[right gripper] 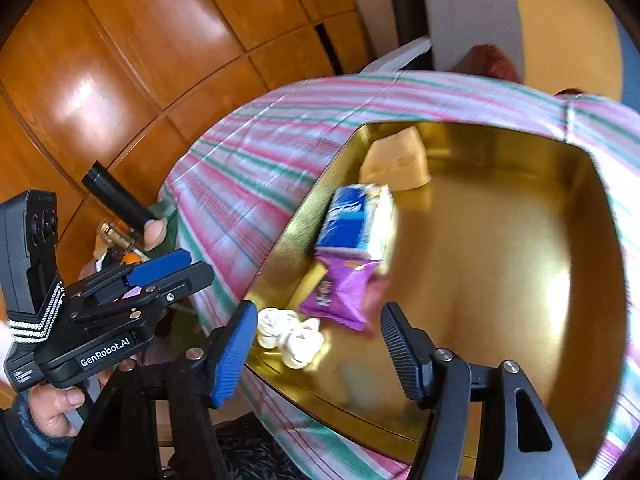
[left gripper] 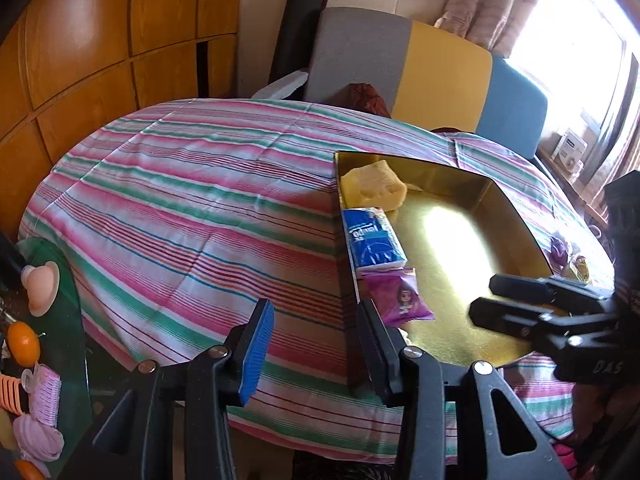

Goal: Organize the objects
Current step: 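Carry the white socks into the gold tray and open the right tool, then move the left tool to the large yellow sponge and grasp it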

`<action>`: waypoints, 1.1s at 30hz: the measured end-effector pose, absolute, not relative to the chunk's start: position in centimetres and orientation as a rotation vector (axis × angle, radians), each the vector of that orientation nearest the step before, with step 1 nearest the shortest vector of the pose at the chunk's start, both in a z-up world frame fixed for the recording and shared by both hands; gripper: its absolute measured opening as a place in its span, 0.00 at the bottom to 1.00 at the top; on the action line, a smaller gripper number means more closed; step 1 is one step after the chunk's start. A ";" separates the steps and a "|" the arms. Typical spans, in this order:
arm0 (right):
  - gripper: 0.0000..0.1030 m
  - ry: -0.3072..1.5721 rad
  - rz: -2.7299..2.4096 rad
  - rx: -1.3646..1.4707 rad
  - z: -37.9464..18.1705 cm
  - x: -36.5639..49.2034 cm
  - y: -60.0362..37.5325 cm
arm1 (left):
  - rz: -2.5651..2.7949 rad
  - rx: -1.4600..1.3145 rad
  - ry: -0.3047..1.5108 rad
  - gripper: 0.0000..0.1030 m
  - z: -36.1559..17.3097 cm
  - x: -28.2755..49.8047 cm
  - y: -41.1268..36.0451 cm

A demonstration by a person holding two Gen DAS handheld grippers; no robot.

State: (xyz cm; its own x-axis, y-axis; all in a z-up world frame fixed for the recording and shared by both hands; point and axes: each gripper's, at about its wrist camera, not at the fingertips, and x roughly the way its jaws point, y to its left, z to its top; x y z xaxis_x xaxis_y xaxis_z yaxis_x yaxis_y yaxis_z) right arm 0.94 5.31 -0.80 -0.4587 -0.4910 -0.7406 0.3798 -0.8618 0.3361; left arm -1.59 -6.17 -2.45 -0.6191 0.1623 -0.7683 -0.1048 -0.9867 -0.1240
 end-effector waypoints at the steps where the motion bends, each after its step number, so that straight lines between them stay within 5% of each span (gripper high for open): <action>1: 0.64 -0.159 -2.334 1.221 -0.5 1.2 5.8 | 2.693 -1.290 -0.093 0.42 -2.4 -1.5 -5.9; 21: 0.84 -0.246 -2.911 1.224 4.7 7.2 29.8 | 2.585 -1.211 0.092 0.42 -0.8 -1.3 0.6; 29: 0.93 -0.533 -3.175 1.234 3.5 10.2 40.2 | 2.480 -1.137 0.199 0.42 0.6 -1.7 6.6; 33: 0.93 -0.954 -3.157 1.188 1.7 11.5 44.6 | 2.406 -1.118 0.227 0.42 1.0 -1.8 10.1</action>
